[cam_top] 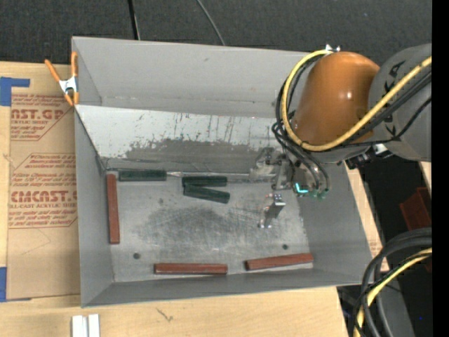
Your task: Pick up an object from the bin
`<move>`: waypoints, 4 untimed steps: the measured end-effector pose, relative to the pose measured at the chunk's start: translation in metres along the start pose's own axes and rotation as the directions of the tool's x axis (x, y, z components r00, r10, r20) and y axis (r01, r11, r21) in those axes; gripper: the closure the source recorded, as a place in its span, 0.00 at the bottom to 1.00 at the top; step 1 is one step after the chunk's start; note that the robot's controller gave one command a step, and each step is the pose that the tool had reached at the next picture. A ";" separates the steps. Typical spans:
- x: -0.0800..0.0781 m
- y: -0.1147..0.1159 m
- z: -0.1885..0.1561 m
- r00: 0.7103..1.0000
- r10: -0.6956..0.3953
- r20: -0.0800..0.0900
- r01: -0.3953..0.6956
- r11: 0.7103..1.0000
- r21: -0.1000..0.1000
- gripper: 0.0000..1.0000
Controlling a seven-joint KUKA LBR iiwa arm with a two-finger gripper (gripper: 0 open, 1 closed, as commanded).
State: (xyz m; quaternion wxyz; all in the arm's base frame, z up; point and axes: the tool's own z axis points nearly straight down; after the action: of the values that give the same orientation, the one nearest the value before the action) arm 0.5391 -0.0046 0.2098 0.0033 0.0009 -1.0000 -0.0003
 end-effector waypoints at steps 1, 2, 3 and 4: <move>-0.002 0.000 -0.004 1.000 0.000 0.008 0.000 1.000 0.000 0.00; -0.004 0.001 -0.001 1.000 0.001 0.013 -0.001 1.000 0.000 0.00; -0.026 0.034 0.047 0.988 -0.157 0.008 0.157 0.988 0.001 0.00; -0.033 0.029 0.098 0.983 -0.183 0.013 0.183 0.983 0.001 0.00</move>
Offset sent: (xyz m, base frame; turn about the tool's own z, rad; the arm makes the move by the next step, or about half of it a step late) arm 0.0294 0.0250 -0.1398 0.0031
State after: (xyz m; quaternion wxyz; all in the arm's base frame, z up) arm 0.5712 0.0247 0.1113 -0.0032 0.0928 -0.9957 -0.0007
